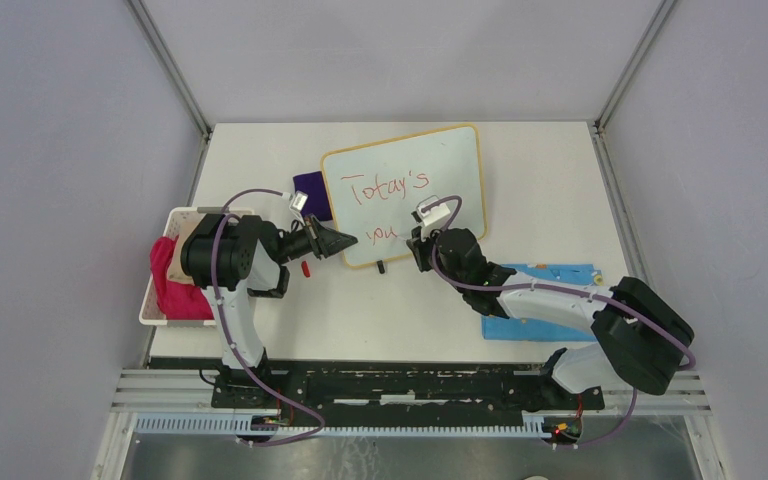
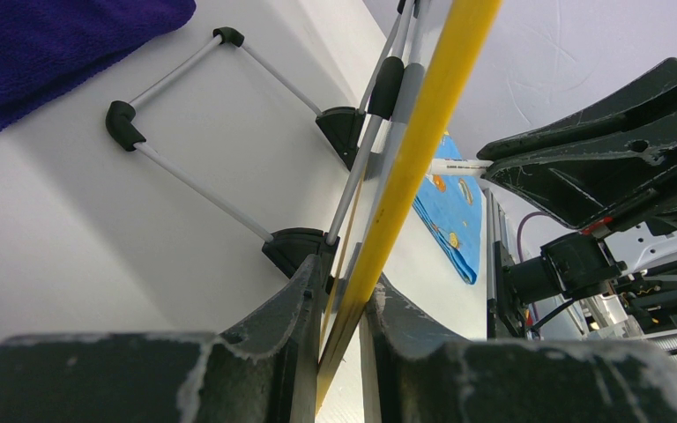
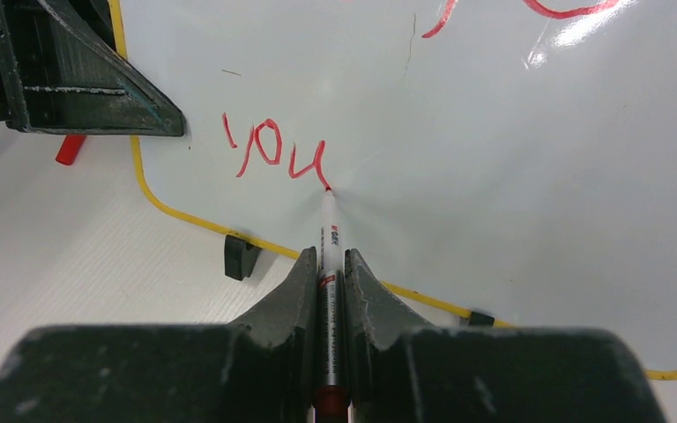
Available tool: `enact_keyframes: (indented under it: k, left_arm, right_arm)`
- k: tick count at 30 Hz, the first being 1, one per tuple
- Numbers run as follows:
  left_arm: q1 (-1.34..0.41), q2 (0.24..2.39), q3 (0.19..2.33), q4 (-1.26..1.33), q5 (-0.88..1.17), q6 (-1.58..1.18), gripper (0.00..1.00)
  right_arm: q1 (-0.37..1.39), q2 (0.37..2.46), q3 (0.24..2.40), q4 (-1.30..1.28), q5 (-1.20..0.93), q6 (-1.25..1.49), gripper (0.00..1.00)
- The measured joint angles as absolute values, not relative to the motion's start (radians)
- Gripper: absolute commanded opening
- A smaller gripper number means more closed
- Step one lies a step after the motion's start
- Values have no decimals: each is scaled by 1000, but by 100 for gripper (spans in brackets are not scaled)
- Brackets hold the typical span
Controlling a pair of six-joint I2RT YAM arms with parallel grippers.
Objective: Write a sentence on the whiteboard
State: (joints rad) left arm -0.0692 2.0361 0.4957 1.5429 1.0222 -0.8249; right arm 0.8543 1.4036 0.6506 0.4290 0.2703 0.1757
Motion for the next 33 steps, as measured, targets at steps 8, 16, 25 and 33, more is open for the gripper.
enact_keyframes:
  k: [8, 16, 25, 33]
  left_arm:
    - [-70, 2036, 496, 1543, 1023, -825, 2]
    - [-70, 2036, 496, 1543, 1023, -825, 2]
    - [-70, 2036, 496, 1543, 1023, -825, 2]
    - [-70, 2036, 496, 1543, 1023, -825, 2]
  right_arm:
    - [843, 1382, 648, 427, 266, 175, 0]
    - [837, 1360, 661, 425, 266, 174, 0]
    - [832, 1376, 692, 424, 266, 171, 0]
    - [824, 1398, 701, 421, 266, 170, 0]
